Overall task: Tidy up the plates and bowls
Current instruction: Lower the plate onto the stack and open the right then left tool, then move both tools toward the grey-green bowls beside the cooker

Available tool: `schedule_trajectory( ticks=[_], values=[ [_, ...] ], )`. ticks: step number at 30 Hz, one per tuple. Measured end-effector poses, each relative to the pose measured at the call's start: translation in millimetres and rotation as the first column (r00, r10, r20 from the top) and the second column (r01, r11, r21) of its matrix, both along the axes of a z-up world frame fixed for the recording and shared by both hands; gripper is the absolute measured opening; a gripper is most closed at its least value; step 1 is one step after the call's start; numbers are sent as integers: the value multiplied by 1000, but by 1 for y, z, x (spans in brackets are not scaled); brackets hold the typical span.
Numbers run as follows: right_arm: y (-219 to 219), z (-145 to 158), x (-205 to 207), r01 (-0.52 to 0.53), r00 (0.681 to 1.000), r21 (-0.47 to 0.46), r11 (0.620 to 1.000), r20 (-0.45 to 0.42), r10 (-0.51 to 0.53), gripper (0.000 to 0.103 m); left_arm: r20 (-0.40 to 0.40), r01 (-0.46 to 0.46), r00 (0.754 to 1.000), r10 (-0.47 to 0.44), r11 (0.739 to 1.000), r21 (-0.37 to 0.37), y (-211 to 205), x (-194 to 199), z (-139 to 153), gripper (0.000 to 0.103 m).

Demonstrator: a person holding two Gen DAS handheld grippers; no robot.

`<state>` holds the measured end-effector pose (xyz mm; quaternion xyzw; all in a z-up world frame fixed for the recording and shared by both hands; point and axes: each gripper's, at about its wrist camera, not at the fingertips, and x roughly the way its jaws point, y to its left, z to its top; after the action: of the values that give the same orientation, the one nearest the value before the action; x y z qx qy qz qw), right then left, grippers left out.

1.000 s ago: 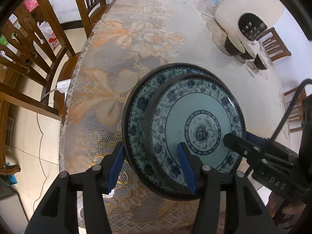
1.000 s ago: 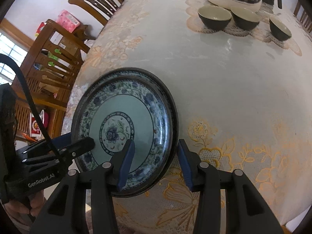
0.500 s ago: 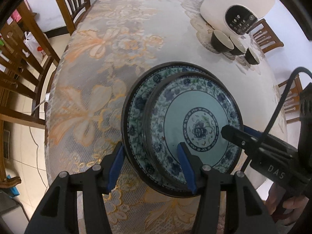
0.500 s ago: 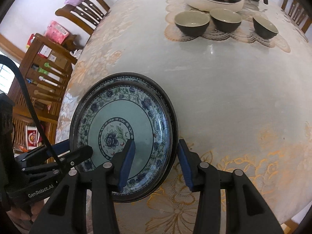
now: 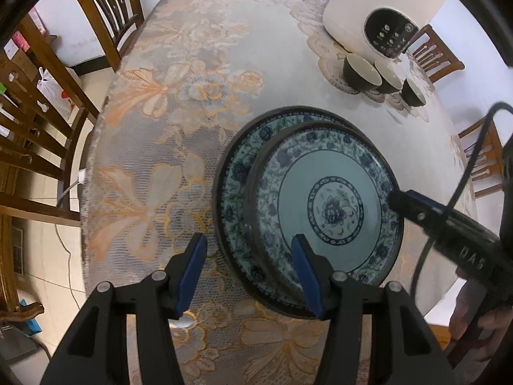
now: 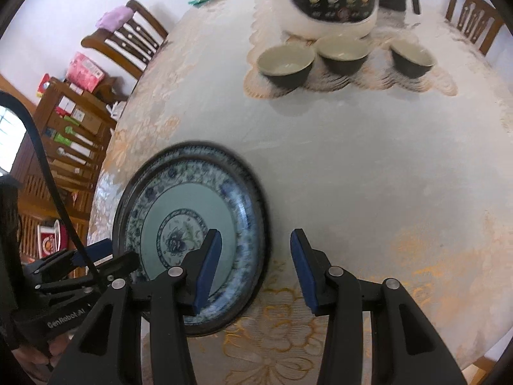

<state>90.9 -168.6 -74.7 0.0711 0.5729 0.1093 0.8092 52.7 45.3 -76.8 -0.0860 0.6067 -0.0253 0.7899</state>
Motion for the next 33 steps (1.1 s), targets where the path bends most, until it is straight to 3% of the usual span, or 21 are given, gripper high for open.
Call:
schedule_trajectory(
  ticks=[8, 15, 28, 33],
  values=[
    [-36, 17, 2, 50, 998, 36, 998, 32, -52, 46, 47, -20, 999, 19, 1000, 19, 0, 10, 23, 57],
    [-66, 21, 22, 82, 995, 91, 992, 52, -87, 46, 74, 2, 997, -5, 999, 38, -26, 40, 36, 57],
    [-88, 23, 54, 87, 993, 144, 986, 72, -98, 46, 88, 74, 993, -78, 996, 51, -71, 99, 33, 57],
    [-89, 19, 63, 85, 993, 162, 983, 62, -96, 37, 85, 83, 993, -84, 996, 16, -74, 120, 30, 57]
  ],
)
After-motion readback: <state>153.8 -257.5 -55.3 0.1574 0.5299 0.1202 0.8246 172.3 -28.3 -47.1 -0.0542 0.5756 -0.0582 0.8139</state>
